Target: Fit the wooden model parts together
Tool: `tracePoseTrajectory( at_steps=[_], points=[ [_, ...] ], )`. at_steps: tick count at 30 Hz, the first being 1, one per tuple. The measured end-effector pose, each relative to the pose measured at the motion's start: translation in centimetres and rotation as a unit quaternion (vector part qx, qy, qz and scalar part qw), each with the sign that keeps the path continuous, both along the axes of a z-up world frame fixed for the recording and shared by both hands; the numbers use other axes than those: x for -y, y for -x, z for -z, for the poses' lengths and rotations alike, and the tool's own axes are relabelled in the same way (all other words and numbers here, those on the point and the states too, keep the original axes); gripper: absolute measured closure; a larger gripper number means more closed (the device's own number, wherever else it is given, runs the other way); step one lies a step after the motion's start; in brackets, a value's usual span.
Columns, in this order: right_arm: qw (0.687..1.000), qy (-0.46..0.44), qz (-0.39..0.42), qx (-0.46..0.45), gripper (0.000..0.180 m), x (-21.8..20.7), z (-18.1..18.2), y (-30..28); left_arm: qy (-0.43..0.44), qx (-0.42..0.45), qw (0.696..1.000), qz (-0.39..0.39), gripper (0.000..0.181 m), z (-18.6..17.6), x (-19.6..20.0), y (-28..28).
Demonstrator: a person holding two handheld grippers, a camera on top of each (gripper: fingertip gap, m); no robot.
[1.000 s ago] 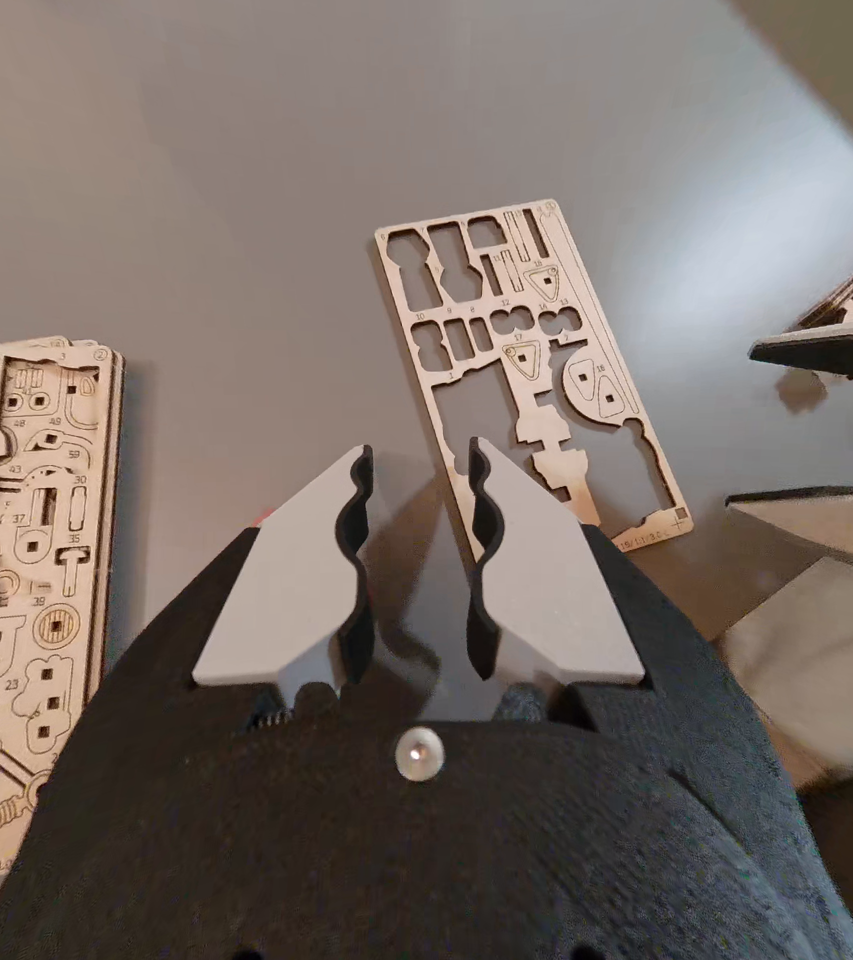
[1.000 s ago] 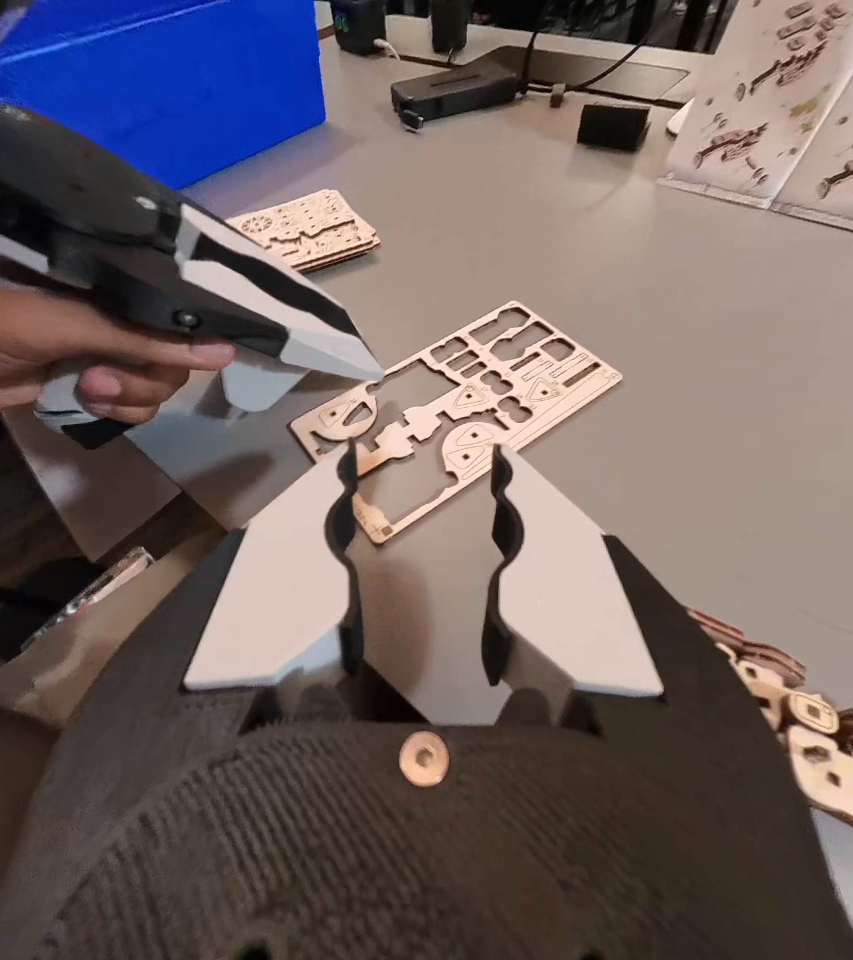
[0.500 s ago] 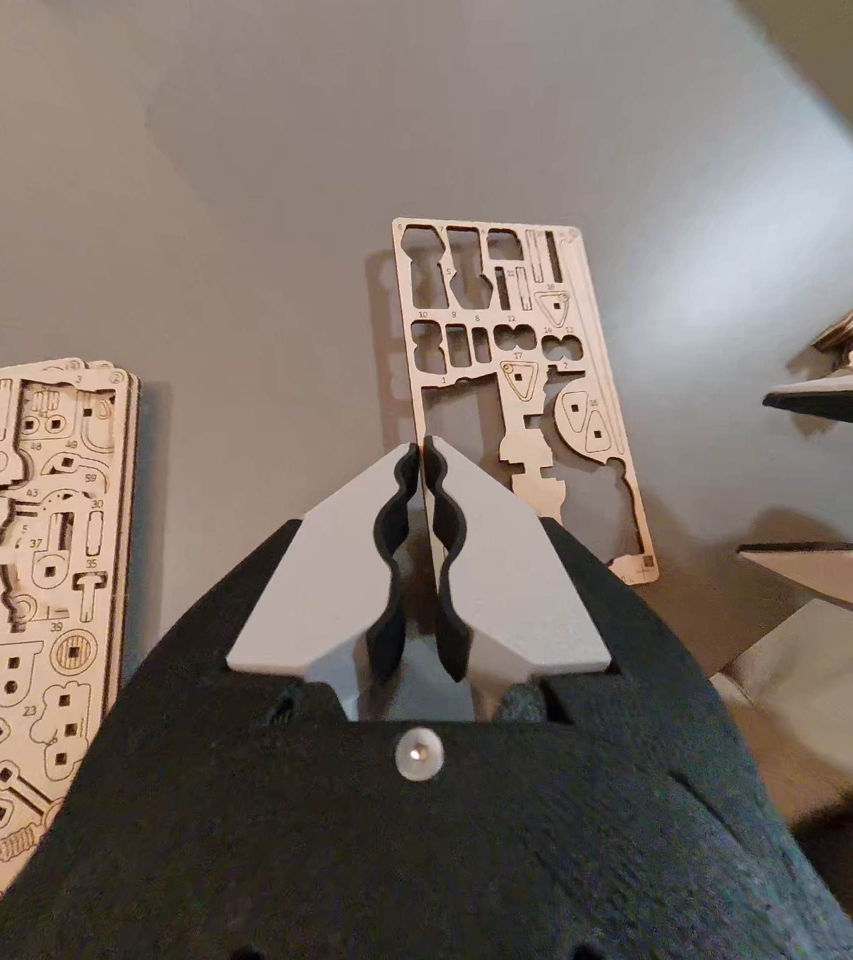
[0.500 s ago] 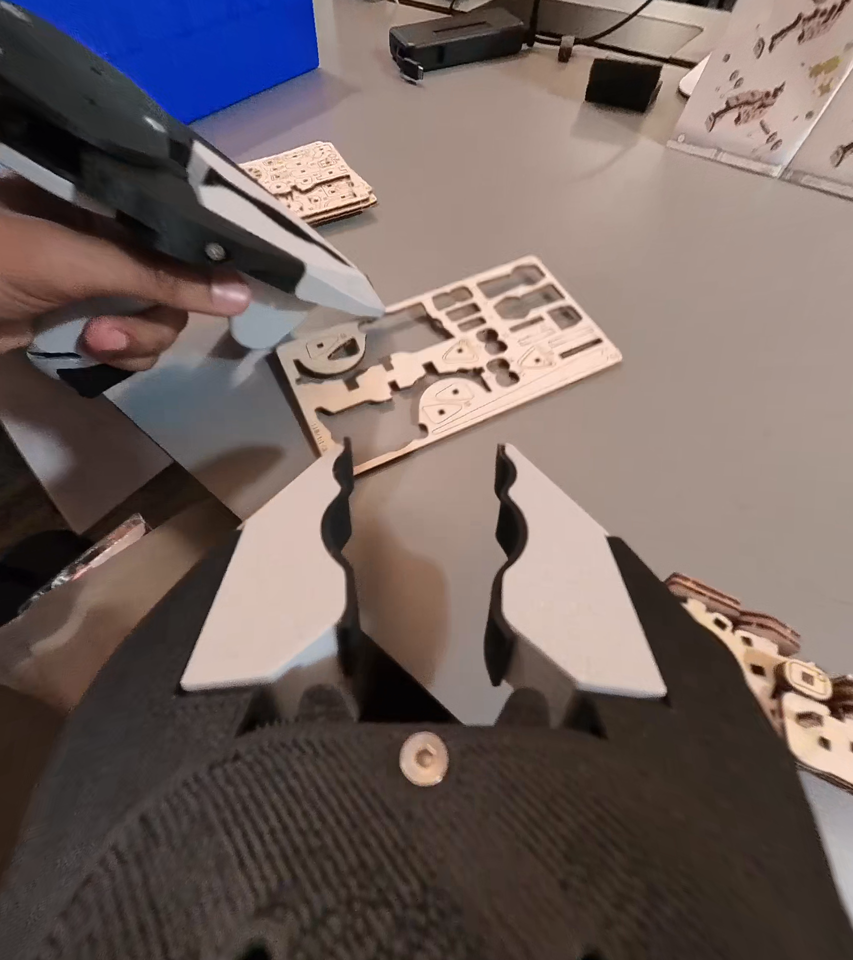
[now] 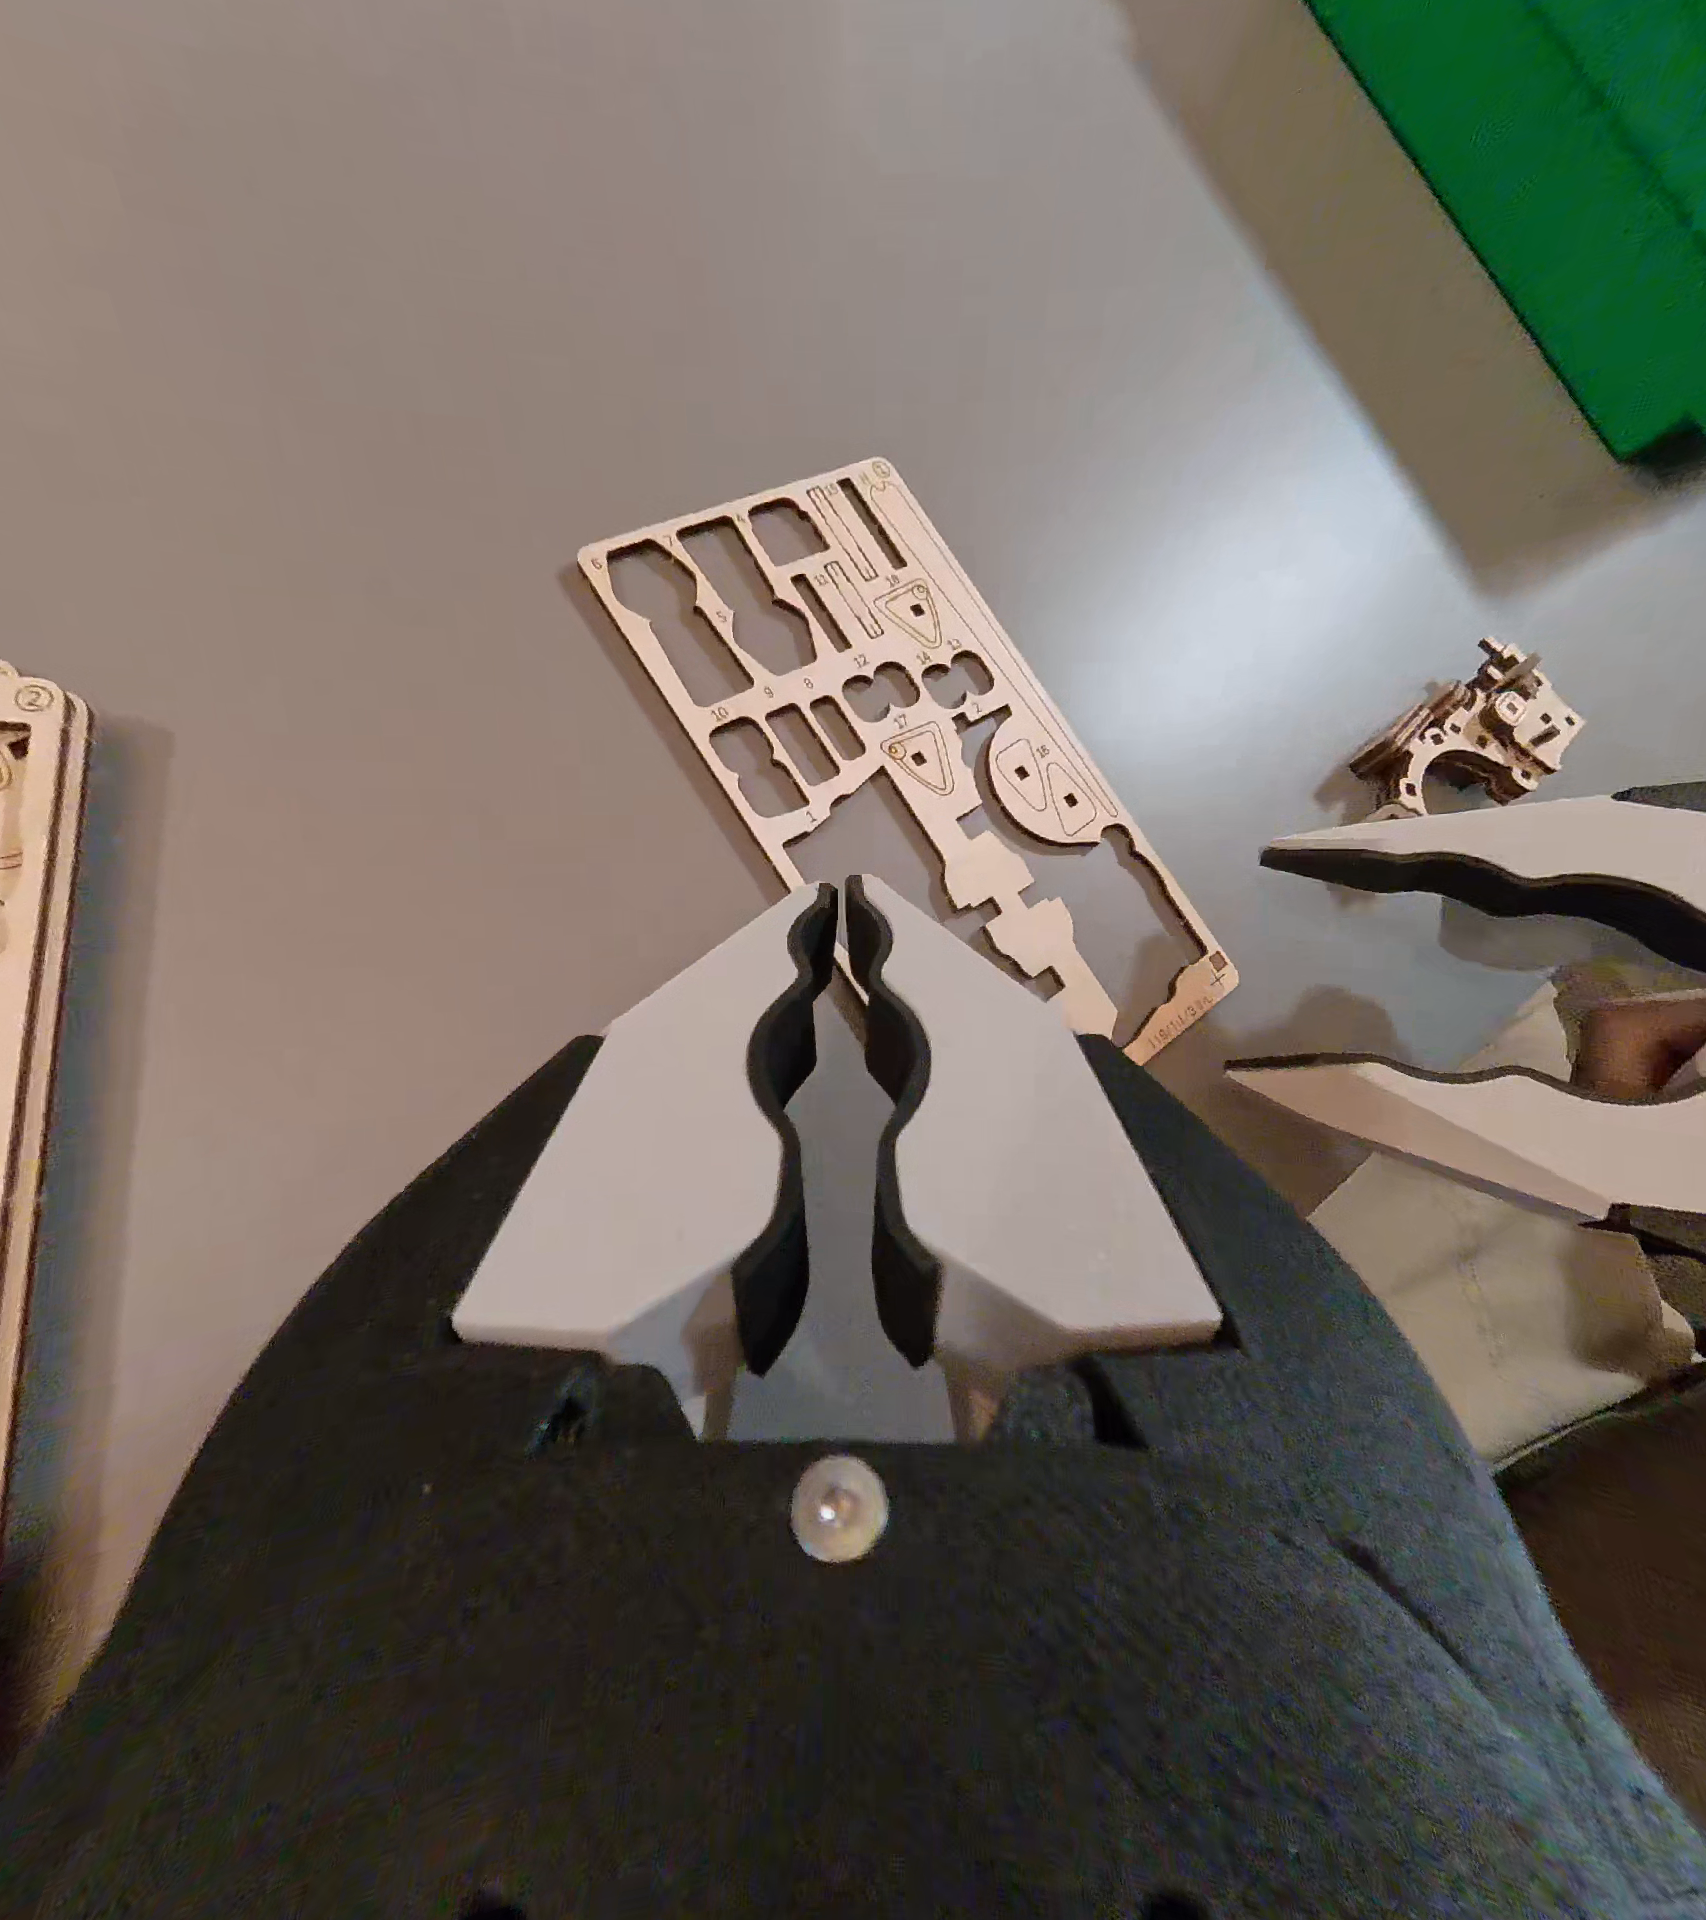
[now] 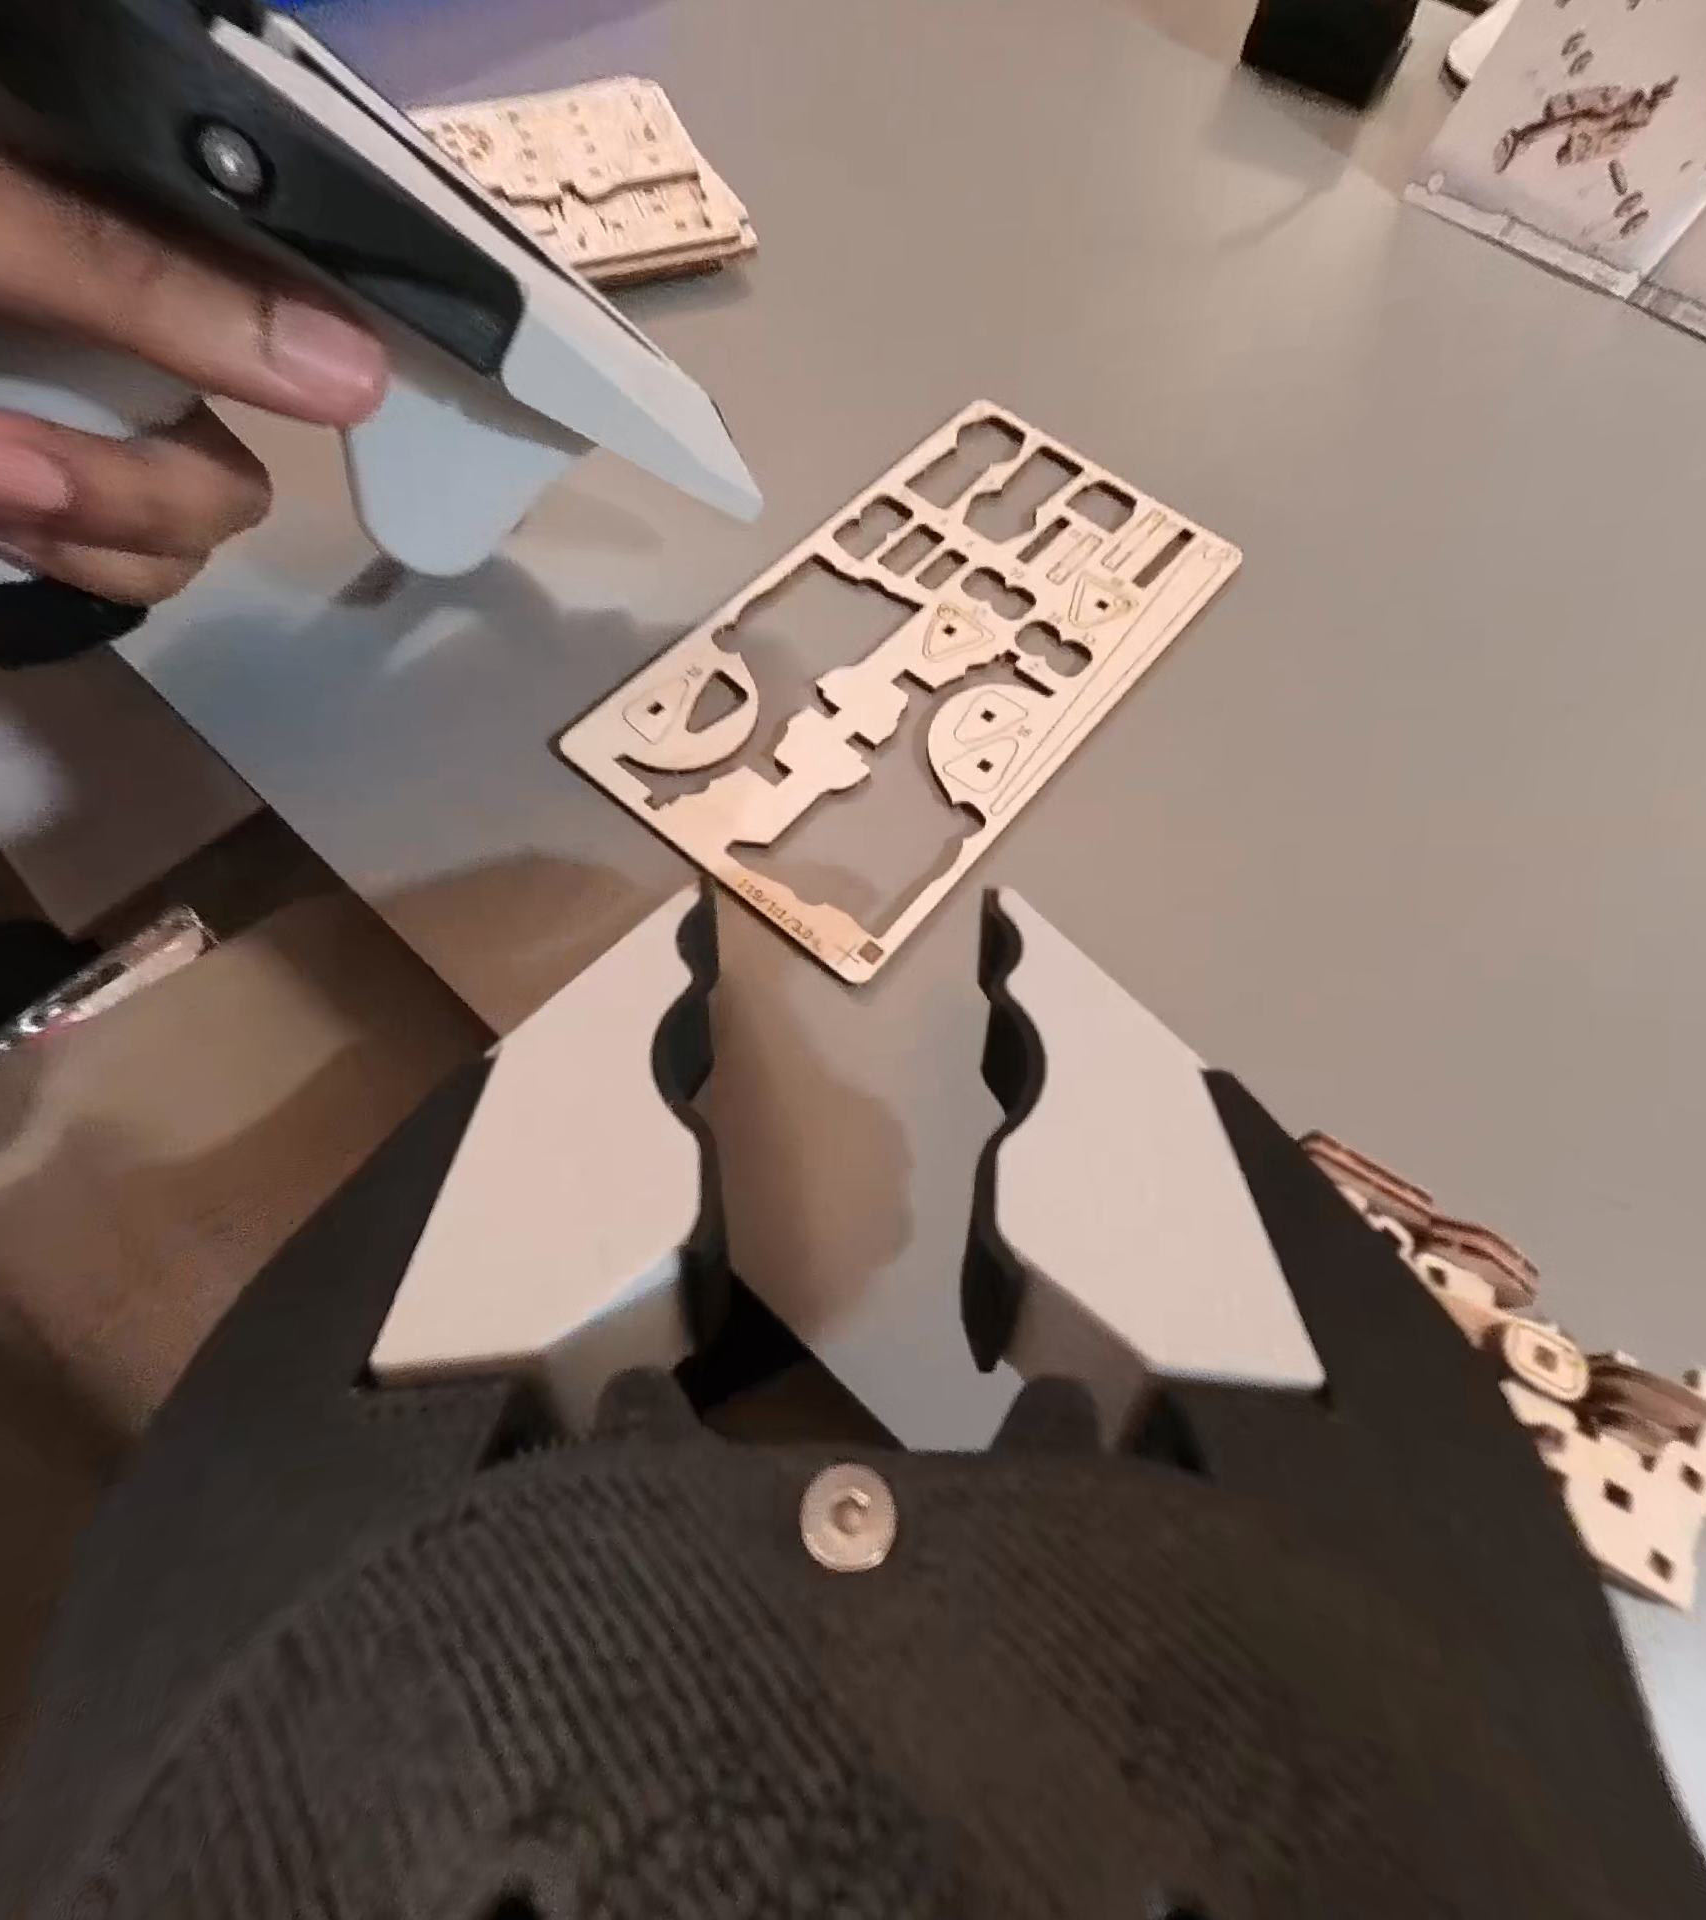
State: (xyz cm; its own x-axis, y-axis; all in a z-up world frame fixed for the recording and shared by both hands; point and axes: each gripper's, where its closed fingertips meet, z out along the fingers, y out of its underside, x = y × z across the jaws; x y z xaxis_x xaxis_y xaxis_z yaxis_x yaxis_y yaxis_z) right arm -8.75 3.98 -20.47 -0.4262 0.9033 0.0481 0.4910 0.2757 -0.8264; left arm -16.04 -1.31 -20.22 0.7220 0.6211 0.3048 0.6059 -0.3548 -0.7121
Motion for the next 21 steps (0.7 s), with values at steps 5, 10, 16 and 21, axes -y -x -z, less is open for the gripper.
tracePoseTrajectory(
  at_steps=[5,10,16,21],
  points=[
    [1.000,0.000,0.013,0.020,0.126,-0.3,1.0,0.3,0.017,-0.001,1.000,0.003,0.164,1.1,0.1,0.2],
    [0.998,0.024,-0.028,0.046,0.126,1.6,1.7,-0.4,0.037,0.007,0.999,0.012,0.158,2.0,0.2,0.0],
    [0.996,0.036,-0.065,0.046,0.131,3.3,1.5,-1.2,0.047,0.010,0.999,0.012,0.176,2.4,0.7,0.2],
    [0.996,0.042,-0.068,0.047,0.133,3.3,1.4,-1.2,0.030,0.030,0.999,0.023,0.179,2.2,0.4,-0.2]
  ],
)
